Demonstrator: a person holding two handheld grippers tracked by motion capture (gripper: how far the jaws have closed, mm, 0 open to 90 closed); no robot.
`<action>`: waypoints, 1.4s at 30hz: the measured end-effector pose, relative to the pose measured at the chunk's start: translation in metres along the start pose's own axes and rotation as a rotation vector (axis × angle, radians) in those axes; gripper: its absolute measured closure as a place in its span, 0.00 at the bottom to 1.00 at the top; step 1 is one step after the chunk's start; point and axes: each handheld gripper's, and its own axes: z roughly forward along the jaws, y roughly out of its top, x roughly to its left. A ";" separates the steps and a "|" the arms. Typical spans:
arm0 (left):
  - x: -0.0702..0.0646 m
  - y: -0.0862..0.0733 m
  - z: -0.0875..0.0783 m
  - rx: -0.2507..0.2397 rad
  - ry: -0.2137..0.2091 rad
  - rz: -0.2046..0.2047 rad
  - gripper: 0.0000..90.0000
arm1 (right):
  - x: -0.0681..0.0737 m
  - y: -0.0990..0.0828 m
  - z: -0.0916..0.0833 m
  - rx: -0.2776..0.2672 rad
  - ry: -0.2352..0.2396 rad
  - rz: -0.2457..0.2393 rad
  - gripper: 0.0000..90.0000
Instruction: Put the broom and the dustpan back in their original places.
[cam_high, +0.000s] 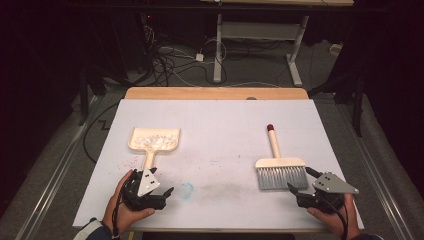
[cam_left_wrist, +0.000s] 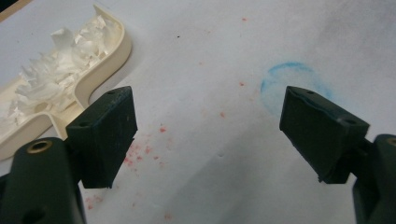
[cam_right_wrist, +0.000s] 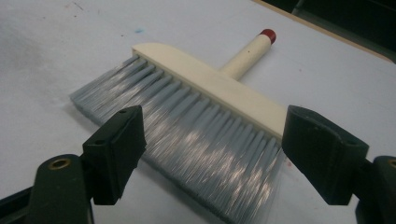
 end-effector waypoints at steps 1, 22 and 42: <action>0.000 0.000 -0.001 -0.001 0.002 0.000 0.20 | 0.000 0.001 0.000 -0.006 -0.002 0.004 0.25; 0.000 -0.002 -0.001 0.004 0.007 0.001 0.20 | 0.001 0.005 -0.003 -0.026 -0.002 0.001 0.25; 0.001 -0.002 0.002 0.013 0.009 -0.007 0.20 | 0.001 0.006 -0.004 -0.037 0.003 0.005 0.24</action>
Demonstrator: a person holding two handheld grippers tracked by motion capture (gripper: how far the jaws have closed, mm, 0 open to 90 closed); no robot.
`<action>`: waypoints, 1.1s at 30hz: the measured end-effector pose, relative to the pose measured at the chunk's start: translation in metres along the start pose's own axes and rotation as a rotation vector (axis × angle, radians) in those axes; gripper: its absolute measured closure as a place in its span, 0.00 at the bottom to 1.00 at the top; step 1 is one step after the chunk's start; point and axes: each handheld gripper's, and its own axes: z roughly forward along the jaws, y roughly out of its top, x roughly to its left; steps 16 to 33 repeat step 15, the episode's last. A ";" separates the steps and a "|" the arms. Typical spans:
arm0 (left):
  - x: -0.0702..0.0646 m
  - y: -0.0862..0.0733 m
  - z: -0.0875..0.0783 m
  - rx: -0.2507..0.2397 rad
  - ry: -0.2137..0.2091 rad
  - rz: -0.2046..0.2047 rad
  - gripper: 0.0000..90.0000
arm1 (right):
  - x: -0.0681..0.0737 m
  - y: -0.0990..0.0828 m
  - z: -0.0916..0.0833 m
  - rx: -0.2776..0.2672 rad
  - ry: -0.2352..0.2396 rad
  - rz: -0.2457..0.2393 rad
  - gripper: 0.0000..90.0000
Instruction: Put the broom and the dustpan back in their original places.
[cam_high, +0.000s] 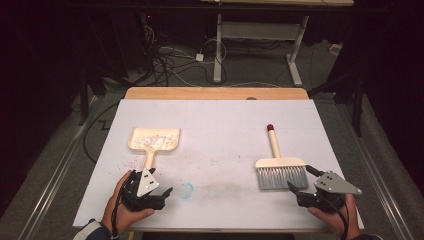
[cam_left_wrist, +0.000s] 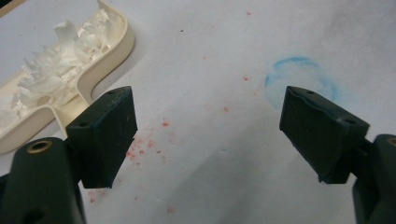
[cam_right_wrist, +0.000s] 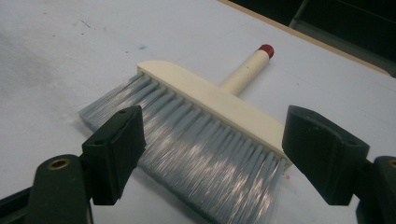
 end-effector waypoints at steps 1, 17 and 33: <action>0.000 0.000 0.000 0.000 0.001 -0.003 0.20 | 0.000 0.000 0.000 -0.001 -0.002 0.000 0.24; 0.002 0.002 0.006 0.001 -0.001 0.001 0.20 | -0.003 -0.002 0.001 0.004 0.002 0.008 0.24; 0.002 0.002 0.006 0.001 -0.001 0.001 0.20 | -0.003 -0.002 0.001 0.004 0.002 0.008 0.24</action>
